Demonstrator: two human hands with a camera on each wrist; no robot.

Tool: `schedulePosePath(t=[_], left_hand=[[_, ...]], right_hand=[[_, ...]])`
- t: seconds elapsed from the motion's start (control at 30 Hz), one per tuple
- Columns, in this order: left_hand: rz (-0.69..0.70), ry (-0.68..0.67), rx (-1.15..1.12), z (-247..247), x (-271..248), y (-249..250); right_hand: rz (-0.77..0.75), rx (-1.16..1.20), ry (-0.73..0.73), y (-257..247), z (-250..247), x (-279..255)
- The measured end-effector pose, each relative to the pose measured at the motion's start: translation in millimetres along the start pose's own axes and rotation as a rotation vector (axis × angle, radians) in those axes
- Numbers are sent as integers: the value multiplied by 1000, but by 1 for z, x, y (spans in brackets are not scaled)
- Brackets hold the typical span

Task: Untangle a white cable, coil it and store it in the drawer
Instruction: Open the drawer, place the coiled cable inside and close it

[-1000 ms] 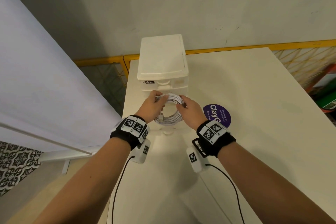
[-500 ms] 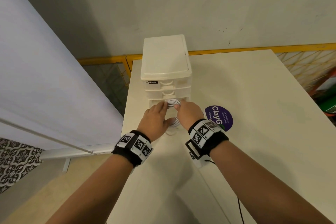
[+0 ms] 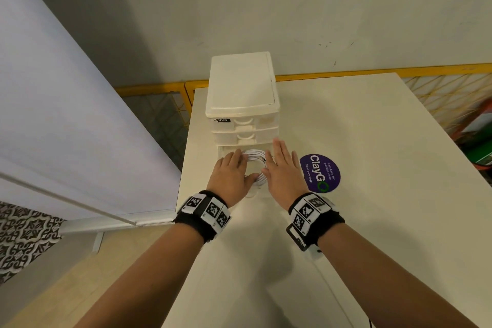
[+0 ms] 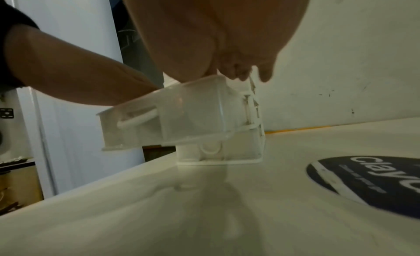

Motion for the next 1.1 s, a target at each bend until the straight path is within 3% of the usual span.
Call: schedulePosePath(t=[0.1,0.17,0.27,0.33,0.4,0.47,0.53,0.67,0.8,0.97,1.1], left_hand=[[-24,24,-155,-4,2,-4],[-33,86,-330,-15,5,-9],[-92,374,-438,-44,8,-24],[-212,564,-461,-66,11,-35],[-369,664,-514,-85,21,-46],[-513,624,-616,-95,37,-54],[-610,456,-754,-96,56,-59],[-584,129,-853,-90,78,-57],[-527,82,-787,-90,82,-54],[-514,80,-726,-95,79,-50],[-508,45,-682,-97,78,-51]], right_hand=[[-128,146,30,-2,-1,-7],[-187,138,-23,-1,-1,-13],[-237,25,-96,5,5,-16],[-274,-27,-101,7,7,-15],[-275,-34,-103,6,6,-13],[-264,-33,-90,5,5,-12],[-267,-22,-61,3,6,-13],[-289,-13,-32,3,7,-12],[-300,30,41,3,4,-4],[-190,27,76,5,2,17],[-142,57,225,0,-2,26]])
Point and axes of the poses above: each hand's wrist, its own x-axis towards the middle knuckle, its own z-axis out of the palm, y = z × x, the point moved 3 cm from there along x, towards the middle knuckle, and after that the axes turned 12 degrees about y, right-handed, at the moved point
